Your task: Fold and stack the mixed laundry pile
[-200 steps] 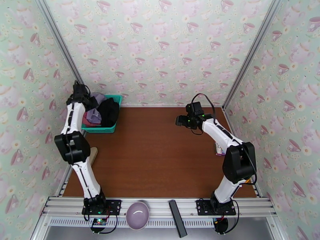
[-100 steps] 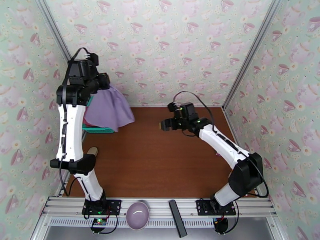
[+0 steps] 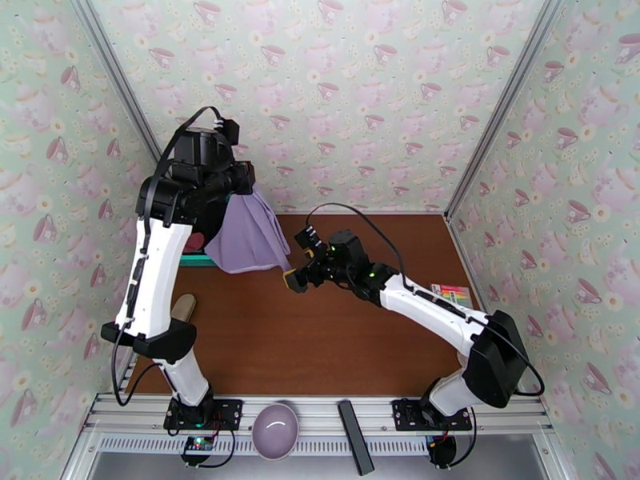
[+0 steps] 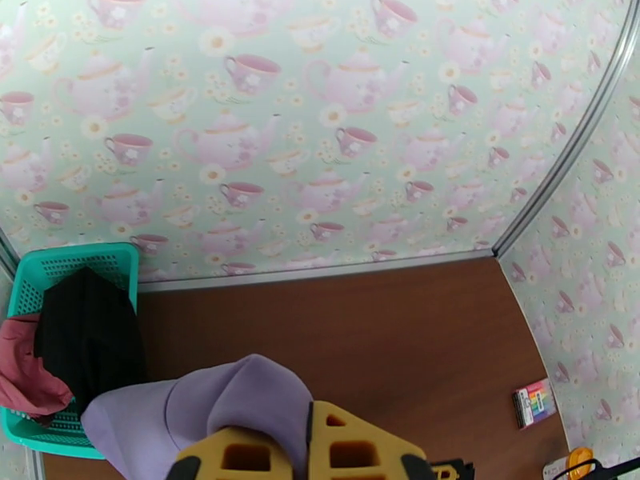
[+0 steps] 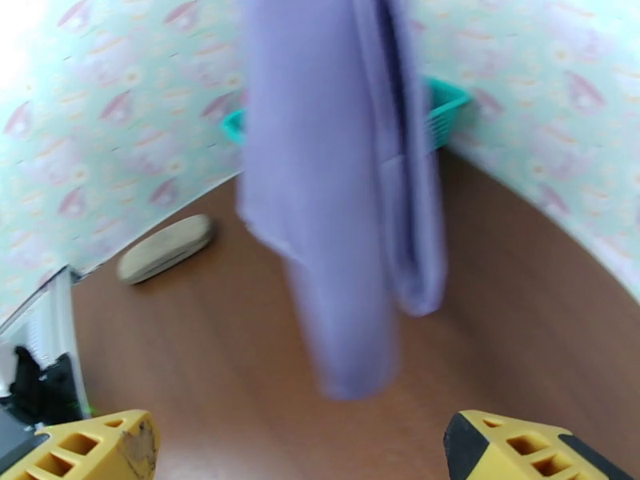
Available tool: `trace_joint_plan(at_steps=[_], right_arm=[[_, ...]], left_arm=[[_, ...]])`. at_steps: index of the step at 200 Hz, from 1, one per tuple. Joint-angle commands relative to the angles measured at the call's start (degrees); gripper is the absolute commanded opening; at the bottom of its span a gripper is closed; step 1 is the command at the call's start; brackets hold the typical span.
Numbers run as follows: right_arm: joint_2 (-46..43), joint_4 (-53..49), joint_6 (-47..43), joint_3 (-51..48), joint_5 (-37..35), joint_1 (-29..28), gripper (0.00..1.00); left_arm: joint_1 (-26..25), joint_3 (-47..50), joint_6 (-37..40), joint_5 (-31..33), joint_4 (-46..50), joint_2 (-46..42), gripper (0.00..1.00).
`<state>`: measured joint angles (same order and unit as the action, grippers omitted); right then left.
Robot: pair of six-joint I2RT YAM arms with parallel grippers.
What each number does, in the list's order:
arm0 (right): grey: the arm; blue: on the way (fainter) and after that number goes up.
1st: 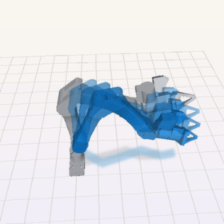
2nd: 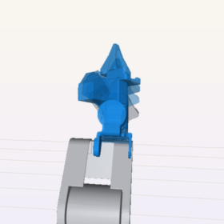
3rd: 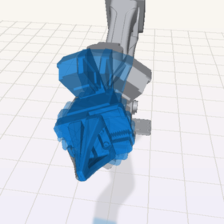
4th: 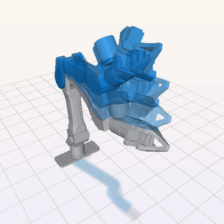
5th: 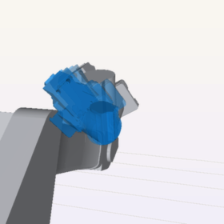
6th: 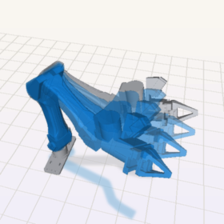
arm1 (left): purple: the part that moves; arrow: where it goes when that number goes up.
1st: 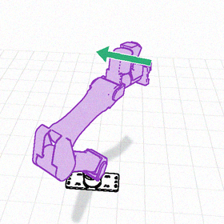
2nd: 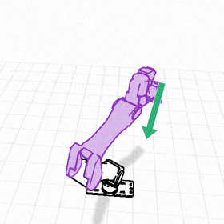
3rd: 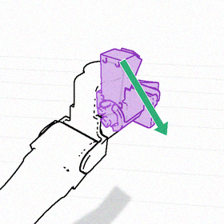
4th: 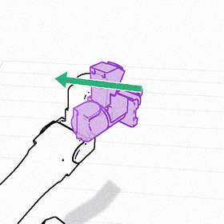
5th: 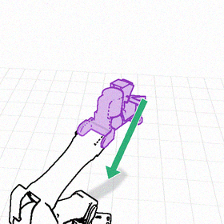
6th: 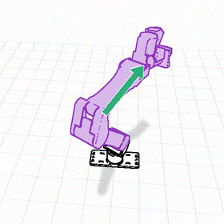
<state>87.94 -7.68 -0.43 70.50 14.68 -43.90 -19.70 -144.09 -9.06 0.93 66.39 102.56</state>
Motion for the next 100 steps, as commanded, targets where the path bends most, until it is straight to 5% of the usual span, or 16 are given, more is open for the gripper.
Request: trace_joint_plan(at_steps=[1,100], right_arm=[[-1.4,1.5,-5.0,1.2,-1.9,0.4,1.00],[2.4,1.0,-6.4,7.0,-6.1,0.9,0.86]], left_arm=[[-1.7,-0.5,-1.0,0.6,0.7,-2.3,0.00],[-9.6,-5.2,-1.6,3.5,6.9,-4.2,0.00]])
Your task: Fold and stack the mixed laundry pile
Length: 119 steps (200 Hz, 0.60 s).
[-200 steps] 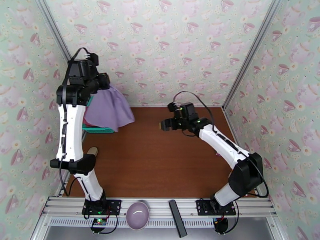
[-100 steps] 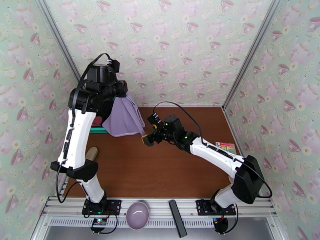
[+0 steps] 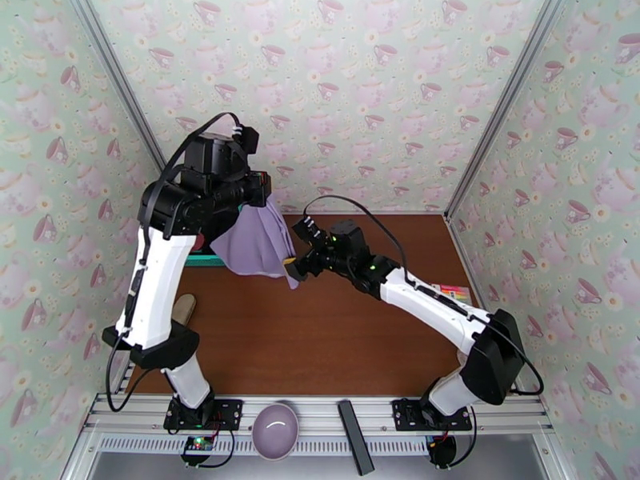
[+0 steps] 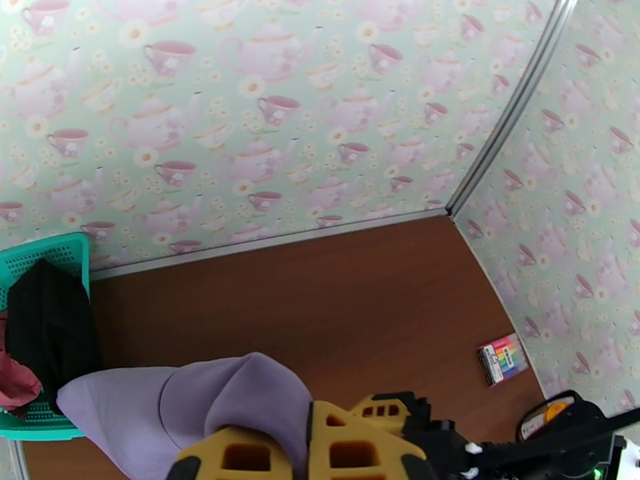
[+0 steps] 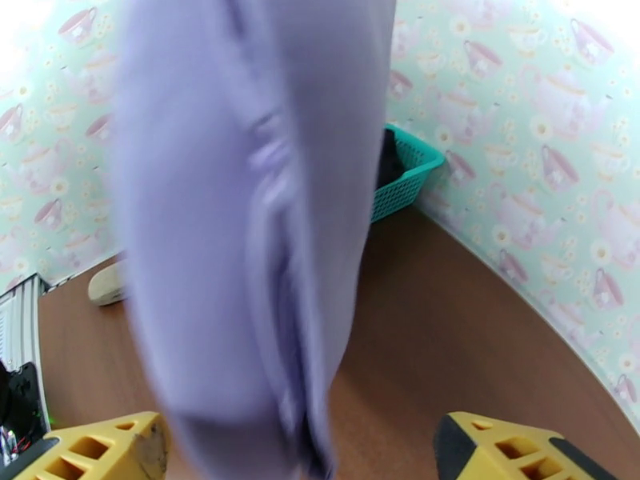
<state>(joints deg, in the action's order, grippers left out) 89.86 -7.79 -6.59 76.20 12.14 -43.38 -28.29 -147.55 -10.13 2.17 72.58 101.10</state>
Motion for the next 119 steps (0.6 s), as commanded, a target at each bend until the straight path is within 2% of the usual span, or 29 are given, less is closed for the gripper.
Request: trace_joint_plan(at_steps=[1,36,83,119], right_arm=[[0.4,1.2,-0.3,1.2,-3.6,0.3,0.85],[-0.4,0.9,-0.9,1.9,-3.9,0.3,0.79],[-4.9,-1.9,-1.0,4.3,1.3,0.4,0.79],[-2.2,-3.7,1.1,8.7,4.8,0.4,0.78]], left_arm=[[-1.0,-1.8,-0.6,2.3,0.7,-2.8,0.00],[-2.1,-1.6,-0.5,3.0,2.0,-3.8,0.00],[-3.1,-1.3,-0.8,4.1,4.5,-3.2,0.00],[-4.5,-0.2,-1.6,3.3,3.5,-2.9,0.00]])
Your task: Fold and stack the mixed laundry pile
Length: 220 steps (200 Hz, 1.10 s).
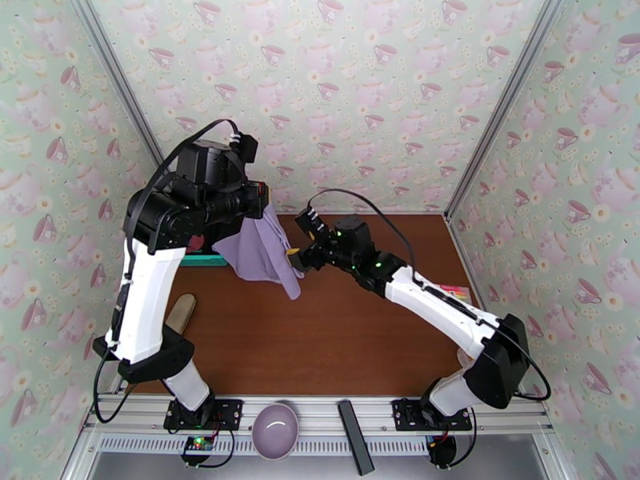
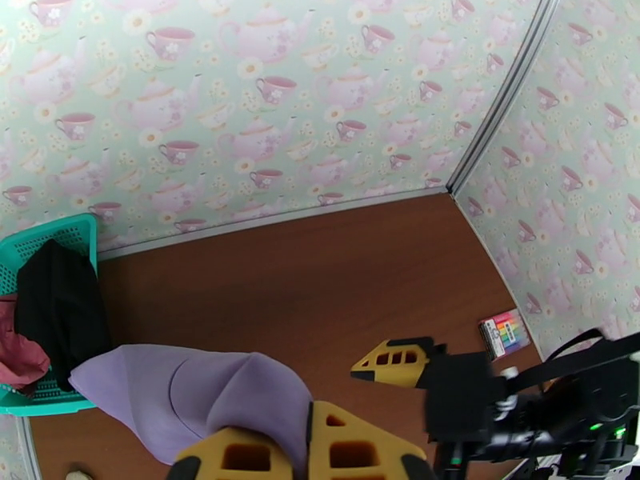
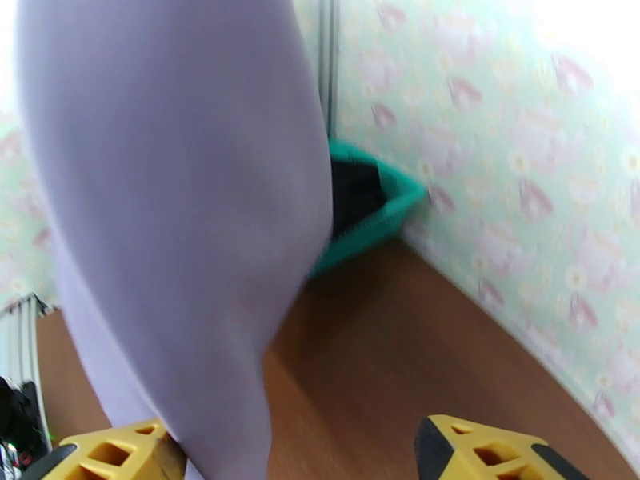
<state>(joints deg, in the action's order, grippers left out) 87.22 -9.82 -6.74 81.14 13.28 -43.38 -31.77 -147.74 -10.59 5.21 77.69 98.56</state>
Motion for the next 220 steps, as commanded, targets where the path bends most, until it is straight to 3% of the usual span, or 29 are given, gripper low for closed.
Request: trace_joint_plan(at_steps=[1,93,151,220], right_arm=[[0.6,-1.7,1.4,3.9,3.7,0.4,0.78],[4.0,2.9,8.7,0.1,1.0,0.4,0.72],[2.7,1.4,6.3,-1.2,-4.4,0.4,0.61],[1.3,-4.4,-0.6,-1.4,-0.3,1.3,0.46]], left_arm=[[-1.0,0.1,-1.2,0.3,-1.6,-0.4,0.00],[-1.6,0.5,-2.2,0.4,-2.8,-0.7,0.00],[-1.9,0.6,-2.2,0.9,-2.1,-1.9,0.00],[-1.9,0.6,-2.0,2.3,-0.8,-3.4,0.00]])
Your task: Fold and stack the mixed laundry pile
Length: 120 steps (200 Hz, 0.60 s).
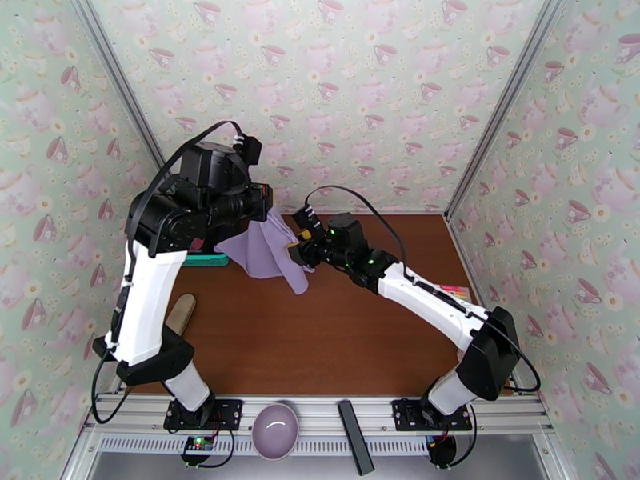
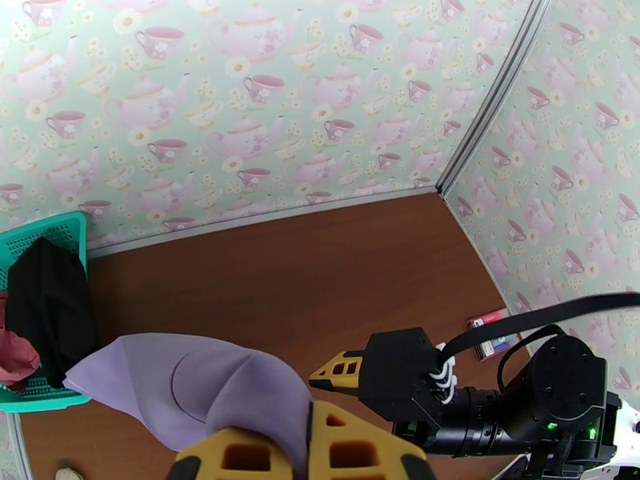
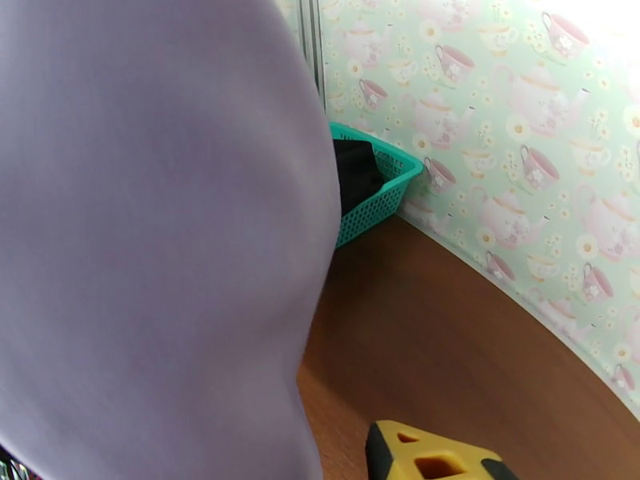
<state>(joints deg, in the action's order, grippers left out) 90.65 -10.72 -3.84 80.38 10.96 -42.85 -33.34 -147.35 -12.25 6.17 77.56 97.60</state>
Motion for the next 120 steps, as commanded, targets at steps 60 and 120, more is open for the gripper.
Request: trace_joint_plan(at_steps=[60,120], right_arm=[[-0.4,-8.4,-8.6,2.4,6.9,1.6,0.36],[2.7,-10.2,-9.8,6.2,9.7,1.6,0.00]], left_arm=[[-0.3,0.3,-0.2,1.0,-0.2,-2.2,0.00],[-0.4,0.2,-0.4,0.9,-0.1,-1.9,0.00]])
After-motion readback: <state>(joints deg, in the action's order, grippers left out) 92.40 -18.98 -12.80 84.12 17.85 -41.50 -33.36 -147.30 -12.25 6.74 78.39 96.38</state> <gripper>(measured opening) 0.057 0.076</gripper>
